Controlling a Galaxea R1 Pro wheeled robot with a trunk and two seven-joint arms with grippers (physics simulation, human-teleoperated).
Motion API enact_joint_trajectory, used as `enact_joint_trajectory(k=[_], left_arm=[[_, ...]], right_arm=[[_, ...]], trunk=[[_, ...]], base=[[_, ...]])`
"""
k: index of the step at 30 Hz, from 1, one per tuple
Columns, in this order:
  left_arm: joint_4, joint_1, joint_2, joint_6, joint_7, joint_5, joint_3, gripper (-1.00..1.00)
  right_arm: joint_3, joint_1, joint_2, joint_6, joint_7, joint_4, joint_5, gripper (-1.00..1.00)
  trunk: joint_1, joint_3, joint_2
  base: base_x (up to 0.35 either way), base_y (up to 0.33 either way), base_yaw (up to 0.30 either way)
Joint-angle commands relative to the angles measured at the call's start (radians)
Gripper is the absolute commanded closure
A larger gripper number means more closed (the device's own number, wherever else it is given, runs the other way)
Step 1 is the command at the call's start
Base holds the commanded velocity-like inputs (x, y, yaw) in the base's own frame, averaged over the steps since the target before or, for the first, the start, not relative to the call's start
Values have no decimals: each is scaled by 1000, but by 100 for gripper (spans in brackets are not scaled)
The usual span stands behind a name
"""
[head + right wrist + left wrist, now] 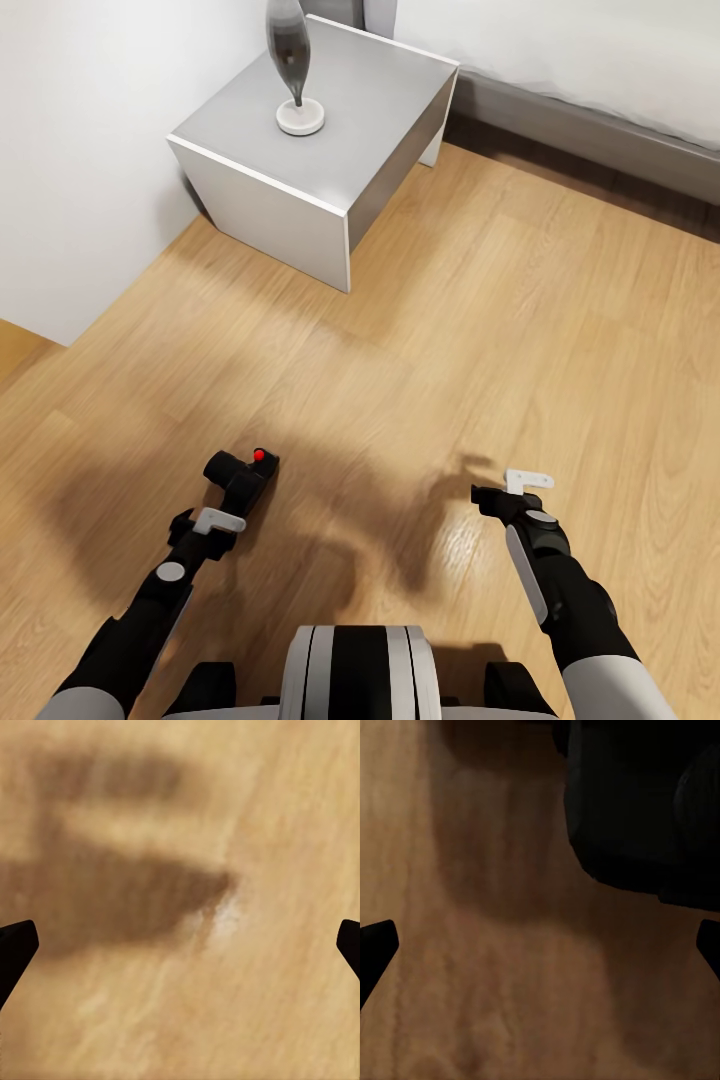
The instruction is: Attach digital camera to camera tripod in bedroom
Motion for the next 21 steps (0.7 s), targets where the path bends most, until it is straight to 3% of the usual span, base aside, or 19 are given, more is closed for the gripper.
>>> enact_joint_trajectory(k=[1,14,21], left_arm=[[-2,0,-1,3,-3,-11,1,-100],[-2,0,-2,3,-4,-17,0,-100],[11,0,-2,4,-19,-45,0,-100]], right_arm=[[1,0,0,4,-6,-1,-7,-100],[-1,0,-1,4,-4,-1,-7,-100],[0,0,-1,4,-4,-1,-6,-100]], trunk=[[0,-1,0],[0,-1,0],[0,-1,0]], base=[[0,0,0],[0,0,0],[0,0,0]])
